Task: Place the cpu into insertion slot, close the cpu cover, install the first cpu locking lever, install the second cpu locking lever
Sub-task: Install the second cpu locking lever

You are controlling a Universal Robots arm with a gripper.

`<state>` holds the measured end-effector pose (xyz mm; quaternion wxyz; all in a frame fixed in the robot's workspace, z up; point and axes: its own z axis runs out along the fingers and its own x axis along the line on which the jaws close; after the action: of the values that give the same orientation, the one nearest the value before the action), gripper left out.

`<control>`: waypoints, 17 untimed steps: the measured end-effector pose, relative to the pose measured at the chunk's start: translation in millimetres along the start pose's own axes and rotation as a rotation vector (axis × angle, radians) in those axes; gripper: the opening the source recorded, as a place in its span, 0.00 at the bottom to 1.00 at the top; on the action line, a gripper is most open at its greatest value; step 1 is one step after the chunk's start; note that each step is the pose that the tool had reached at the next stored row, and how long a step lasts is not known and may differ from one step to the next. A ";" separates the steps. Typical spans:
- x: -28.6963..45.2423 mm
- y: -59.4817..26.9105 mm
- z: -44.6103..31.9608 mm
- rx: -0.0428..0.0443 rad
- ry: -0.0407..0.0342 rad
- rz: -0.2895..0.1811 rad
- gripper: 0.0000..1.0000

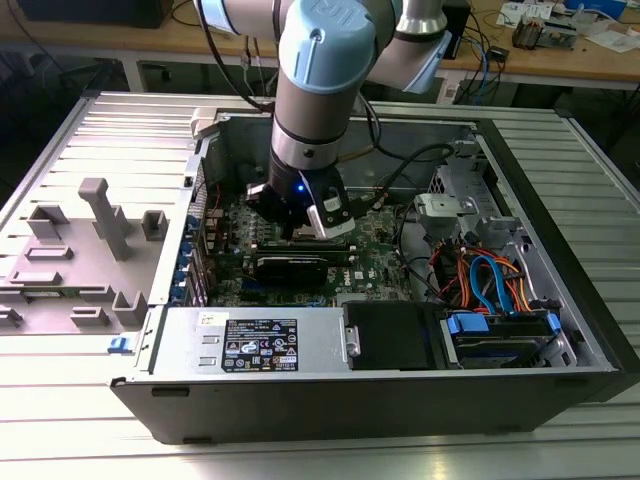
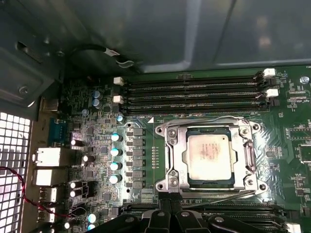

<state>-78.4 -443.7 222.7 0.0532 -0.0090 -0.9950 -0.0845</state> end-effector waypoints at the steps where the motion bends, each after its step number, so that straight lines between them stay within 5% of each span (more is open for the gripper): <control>1: 0.1 0.0 0.1 0.0001 -0.0003 -0.002 0.11; 10: 0.3 -0.2 0.2 0.0167 -0.0085 -0.013 0.11; 17: 0.2 -0.5 0.9 0.0247 -0.0007 -0.069 0.11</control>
<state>-78.7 -444.0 221.8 0.0500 0.0262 -0.9957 -0.0740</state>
